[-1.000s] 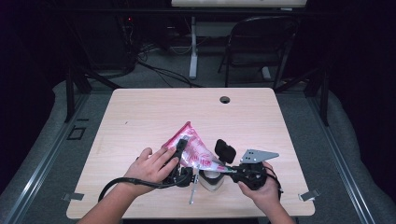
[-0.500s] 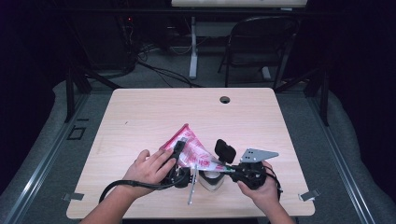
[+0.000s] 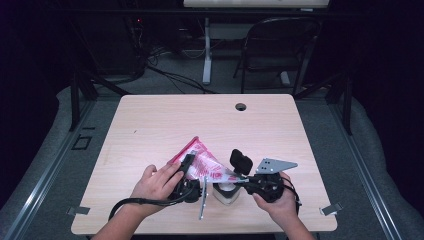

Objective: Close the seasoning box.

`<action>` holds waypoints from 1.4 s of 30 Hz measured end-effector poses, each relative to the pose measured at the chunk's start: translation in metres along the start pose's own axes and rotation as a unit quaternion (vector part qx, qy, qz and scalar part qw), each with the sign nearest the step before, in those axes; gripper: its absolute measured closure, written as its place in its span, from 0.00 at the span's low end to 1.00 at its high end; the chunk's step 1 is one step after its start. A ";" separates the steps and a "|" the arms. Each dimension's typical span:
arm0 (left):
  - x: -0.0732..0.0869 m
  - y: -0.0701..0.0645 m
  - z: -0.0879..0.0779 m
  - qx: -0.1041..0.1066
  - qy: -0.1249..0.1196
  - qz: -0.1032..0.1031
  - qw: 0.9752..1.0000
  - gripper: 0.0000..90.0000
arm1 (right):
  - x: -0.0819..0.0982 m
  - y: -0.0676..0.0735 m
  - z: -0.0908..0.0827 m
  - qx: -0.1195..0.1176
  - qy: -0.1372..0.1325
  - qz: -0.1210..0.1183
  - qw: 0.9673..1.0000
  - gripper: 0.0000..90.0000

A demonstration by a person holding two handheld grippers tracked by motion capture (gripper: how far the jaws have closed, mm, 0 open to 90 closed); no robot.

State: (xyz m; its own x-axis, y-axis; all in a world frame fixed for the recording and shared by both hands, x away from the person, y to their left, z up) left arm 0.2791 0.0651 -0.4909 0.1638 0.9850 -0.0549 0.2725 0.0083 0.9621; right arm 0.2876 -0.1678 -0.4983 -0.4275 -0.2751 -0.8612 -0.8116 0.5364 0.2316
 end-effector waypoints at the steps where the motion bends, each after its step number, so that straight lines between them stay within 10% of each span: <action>1: 0.000 -0.001 0.000 0.000 0.000 -0.005 1.000 0.83 | 0.000 0.000 0.000 0.001 -0.001 0.000 1.000 1.00; 27: 0.014 -0.017 0.001 0.026 0.017 -0.091 0.995 0.84 | -0.012 0.001 0.010 -0.010 -0.011 -0.002 1.000 1.00; 37: 0.019 -0.020 0.002 0.036 0.023 -0.132 0.990 0.84 | -0.016 0.002 0.014 -0.012 -0.013 -0.002 1.000 1.00; 42: 0.023 -0.023 0.001 0.048 0.023 -0.171 0.984 0.84 | -0.018 0.002 0.016 -0.016 -0.015 -0.005 1.000 1.00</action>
State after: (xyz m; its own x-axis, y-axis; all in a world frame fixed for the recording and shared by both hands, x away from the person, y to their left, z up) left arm 0.2779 0.0873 -0.5142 0.0052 0.9343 -0.3564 0.3925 0.3259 0.8601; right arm 0.2999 -0.1484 -0.4896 -0.4083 -0.2553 -0.8764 -0.8280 0.5078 0.2378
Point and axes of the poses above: each handheld gripper's, and its own axes: z roughly forward along the jaws, x roughly out of its underside, y roughly to its left, the point moved 2 cm from there along z, roughly forward along the jaws, and after that the axes turned 3 degrees about -x, right-handed, at the moved point
